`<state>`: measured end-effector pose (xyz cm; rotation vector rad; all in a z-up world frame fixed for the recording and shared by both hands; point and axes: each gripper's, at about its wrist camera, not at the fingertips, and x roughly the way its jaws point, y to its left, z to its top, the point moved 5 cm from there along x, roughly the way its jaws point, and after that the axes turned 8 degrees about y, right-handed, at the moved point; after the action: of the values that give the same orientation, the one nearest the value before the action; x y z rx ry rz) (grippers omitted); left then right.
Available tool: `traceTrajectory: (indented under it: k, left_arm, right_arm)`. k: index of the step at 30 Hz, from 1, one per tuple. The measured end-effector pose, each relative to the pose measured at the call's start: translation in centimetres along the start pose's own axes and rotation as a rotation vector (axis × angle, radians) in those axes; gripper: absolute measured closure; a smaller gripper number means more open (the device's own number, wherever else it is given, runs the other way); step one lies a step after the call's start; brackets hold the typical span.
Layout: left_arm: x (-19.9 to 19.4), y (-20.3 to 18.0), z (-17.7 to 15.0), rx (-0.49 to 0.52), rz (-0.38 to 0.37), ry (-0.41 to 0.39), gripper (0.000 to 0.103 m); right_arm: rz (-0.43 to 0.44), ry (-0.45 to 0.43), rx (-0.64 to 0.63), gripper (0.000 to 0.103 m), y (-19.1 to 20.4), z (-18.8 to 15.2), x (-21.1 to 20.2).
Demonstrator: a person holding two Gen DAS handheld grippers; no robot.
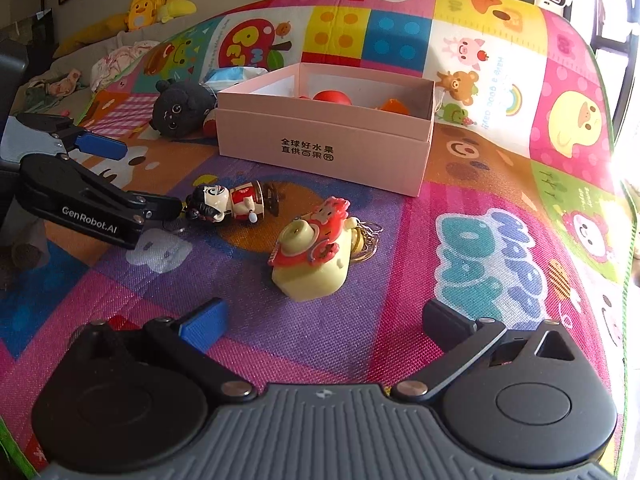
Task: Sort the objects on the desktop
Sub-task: 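Grasp the black-haired doll keychain with the left gripper while the right holds the kitty keychain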
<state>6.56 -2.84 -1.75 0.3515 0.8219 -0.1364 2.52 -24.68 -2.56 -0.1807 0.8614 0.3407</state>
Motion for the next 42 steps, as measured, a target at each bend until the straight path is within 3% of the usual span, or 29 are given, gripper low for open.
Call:
traceTrajectory:
  k: [2, 4, 6, 9, 14, 17, 26, 28, 33, 36, 38, 40, 42]
  left_arm:
    - [0.5, 1.3, 0.4, -0.024, 0.064, -0.006, 0.0]
    - [0.4, 2.4, 0.6, -0.073, 0.061, -0.008, 0.0]
    - [-0.1, 2.8, 0.8, -0.121, -0.015, -0.018, 0.0]
    - [-1.2, 2.1, 0.9, -0.173, -0.19, -0.026, 0.0]
    - [-1.6, -2.3, 0.8, -0.048, -0.275, -0.027, 0.0]
    - [-0.7, -4.0, 0.7, -0.002, -0.244, -0.006, 0.0]
    - [1.7, 0.6, 1.8, -0.02, 0.078, -0.035, 0.0]
    - [1.6, 2.0, 1.9, -0.067, 0.077, -0.035, 0.0]
    - [0.2, 2.9, 1.3, -0.135, -0.021, -0.061, 0.0]
    - [0.0, 2.5, 0.8, -0.134, -0.067, -0.064, 0.0]
    - [0.0, 2.1, 0.6, -0.132, -0.105, -0.067, 0.0]
    - [-0.2, 1.4, 0.6, -0.122, -0.151, -0.076, 0.0]
    - [-0.4, 0.5, 0.8, -0.101, -0.192, -0.085, 0.0]
  right_arm:
    - [0.009, 0.006, 0.008, 0.0, -0.1, 0.0, 0.1]
    - [0.021, 0.014, 0.019, 0.0, -0.3, 0.0, 0.2]
    - [0.029, 0.018, 0.023, 0.0, -0.3, 0.0, 0.3]
    - [0.031, 0.021, 0.023, 0.0, -0.4, 0.1, 0.3]
    - [0.031, 0.021, 0.023, 0.0, -0.3, 0.1, 0.4]
    - [0.031, 0.021, 0.022, 0.0, -0.3, 0.1, 0.4]
    - [0.028, 0.02, 0.02, 0.0, -0.3, 0.2, 0.3]
    - [0.024, 0.02, 0.017, 0.0, -0.3, 0.3, 0.2]
    - [-0.018, -0.042, -0.012, 0.0, 0.8, 1.3, -0.3]
    - [-0.041, -0.06, -0.058, 0.017, 1.7, 2.4, 0.0]
    - [-0.063, -0.041, -0.074, 0.044, 1.9, 2.9, 0.8]
    - [-0.059, -0.034, -0.074, 0.06, 1.8, 3.1, 0.9]
    - [-0.075, -0.047, -0.046, 0.06, 1.0, 3.3, 0.2]
